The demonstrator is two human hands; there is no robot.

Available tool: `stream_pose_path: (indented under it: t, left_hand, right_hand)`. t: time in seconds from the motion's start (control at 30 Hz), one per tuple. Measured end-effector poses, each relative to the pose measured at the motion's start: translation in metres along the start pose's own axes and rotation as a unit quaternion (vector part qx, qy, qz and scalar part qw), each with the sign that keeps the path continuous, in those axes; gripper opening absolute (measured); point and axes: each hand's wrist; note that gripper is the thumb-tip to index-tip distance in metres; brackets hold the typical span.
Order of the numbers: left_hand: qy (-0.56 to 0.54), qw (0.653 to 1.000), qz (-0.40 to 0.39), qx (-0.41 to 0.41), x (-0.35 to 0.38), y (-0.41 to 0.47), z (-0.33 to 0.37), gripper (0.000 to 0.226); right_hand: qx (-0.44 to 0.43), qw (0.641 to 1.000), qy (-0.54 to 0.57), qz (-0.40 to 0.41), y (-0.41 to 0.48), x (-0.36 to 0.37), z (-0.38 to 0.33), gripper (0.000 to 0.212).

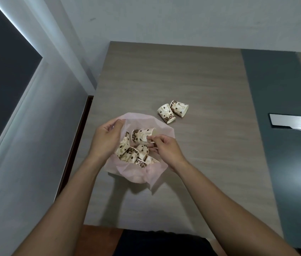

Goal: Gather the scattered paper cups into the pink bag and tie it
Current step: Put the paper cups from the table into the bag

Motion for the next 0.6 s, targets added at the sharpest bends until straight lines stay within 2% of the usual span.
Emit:
stream_pose_path:
  t: [0.1, 0.23, 0.37, 0.5, 0.6]
  left_hand:
    - [-0.001, 1.000, 0.022, 0.006, 0.009, 0.005, 0.007, 0.028]
    - [-0.059, 0.997, 0.035, 0.034, 0.016, 0.017, 0.026, 0.031]
    - [-0.073, 0.994, 0.045, 0.065, 0.019, 0.033, 0.037, 0.031]
    - [-0.071, 0.996, 0.037, 0.042, 0.027, 0.049, 0.030, 0.030]
    - [-0.062, 0.997, 0.040, 0.021, 0.030, 0.052, 0.020, 0.030]
  right_hand:
    - [-0.020, 0.998, -0.062, -0.002, 0.004, -0.004, 0.004, 0.030]
    - [-0.065, 0.987, -0.142, 0.029, 0.016, -0.020, 0.001, 0.028]
    - [-0.100, 0.989, -0.075, 0.082, 0.035, -0.043, -0.017, 0.031]
    - [-0.145, 0.975, -0.020, 0.165, 0.064, -0.072, -0.041, 0.041]
    - [-0.140, 0.970, -0.023, 0.199, 0.091, -0.086, -0.055, 0.034]
Point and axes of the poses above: each hand's wrist, its own y-axis towards the middle knuckle, its own x-axis out of the palm, z = x × y, and after that the axes turned 1 degree about y, right-handed
